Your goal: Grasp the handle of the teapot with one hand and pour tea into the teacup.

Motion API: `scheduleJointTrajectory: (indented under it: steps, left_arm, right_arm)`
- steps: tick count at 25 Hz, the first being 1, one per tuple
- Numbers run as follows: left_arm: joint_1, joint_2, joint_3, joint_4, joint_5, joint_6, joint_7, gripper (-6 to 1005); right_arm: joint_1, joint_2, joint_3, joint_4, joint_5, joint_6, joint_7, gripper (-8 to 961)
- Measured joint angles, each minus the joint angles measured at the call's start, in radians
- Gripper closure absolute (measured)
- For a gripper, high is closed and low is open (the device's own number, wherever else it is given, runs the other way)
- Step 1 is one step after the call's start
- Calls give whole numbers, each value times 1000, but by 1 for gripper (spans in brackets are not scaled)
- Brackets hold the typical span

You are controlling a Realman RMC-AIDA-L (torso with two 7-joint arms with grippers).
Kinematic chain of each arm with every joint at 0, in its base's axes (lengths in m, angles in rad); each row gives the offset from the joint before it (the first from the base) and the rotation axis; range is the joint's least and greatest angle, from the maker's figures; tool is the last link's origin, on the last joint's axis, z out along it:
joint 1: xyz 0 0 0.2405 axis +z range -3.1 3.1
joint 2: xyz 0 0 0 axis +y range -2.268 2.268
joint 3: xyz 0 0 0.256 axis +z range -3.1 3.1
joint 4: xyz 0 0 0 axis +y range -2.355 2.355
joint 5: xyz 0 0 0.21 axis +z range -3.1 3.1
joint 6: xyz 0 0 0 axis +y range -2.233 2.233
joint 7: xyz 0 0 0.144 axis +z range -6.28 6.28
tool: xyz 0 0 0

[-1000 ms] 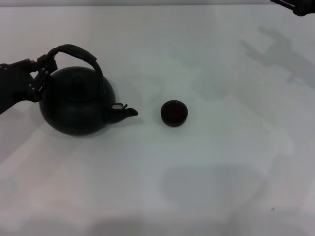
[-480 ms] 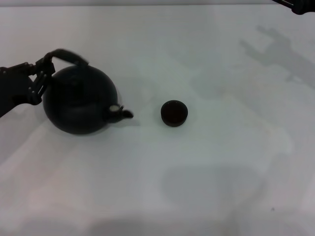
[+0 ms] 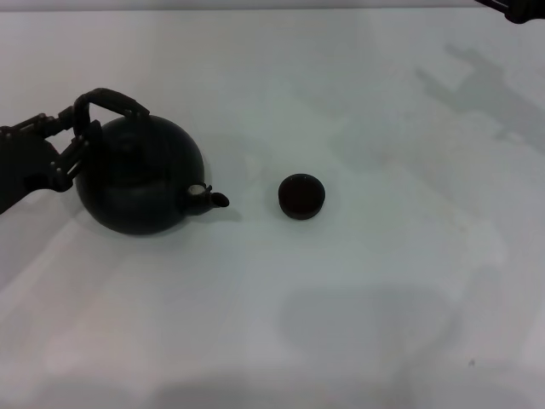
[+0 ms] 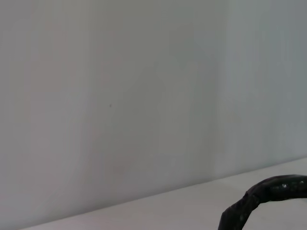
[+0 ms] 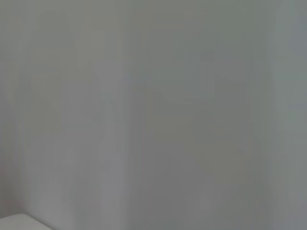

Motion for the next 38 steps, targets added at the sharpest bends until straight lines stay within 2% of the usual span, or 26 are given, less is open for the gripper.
scheduleJointTrajectory:
  steps: [5,13,19,22,26,30,35,38]
  left_arm:
    - [28,0,-1,-4,-54,-32,44,590]
    - [128,3,-4,-1,-155,-149,133,281]
    - [248,2,-39,-9,-298,-206,218,228]
    - [294,1,-117,-36,-361,-248,251,201]
    - [311,3,-265,-114,-392,-292,271,184]
    - [320,3,-353,-159,-393,-312,273,190]
    - [319,4,-363,-166,-393,-319,267,194]
    - [309,6,-364,-166,-391,-318,251,195]
  right_arm:
    - [-10,-1,6,2,0,2,-1,188]
    - [-31,-3,12,-4,0,4,-1,189]
    - [-58,-4,23,-6,0,13,-2,189]
    - [-71,-5,32,5,2,21,-8,189]
    - [-91,-5,38,58,35,31,-50,189]
    - [-96,-5,39,203,146,75,-196,189]
    - [-88,-5,39,453,326,163,-447,189]
    - [-82,-5,39,545,359,174,-544,189]
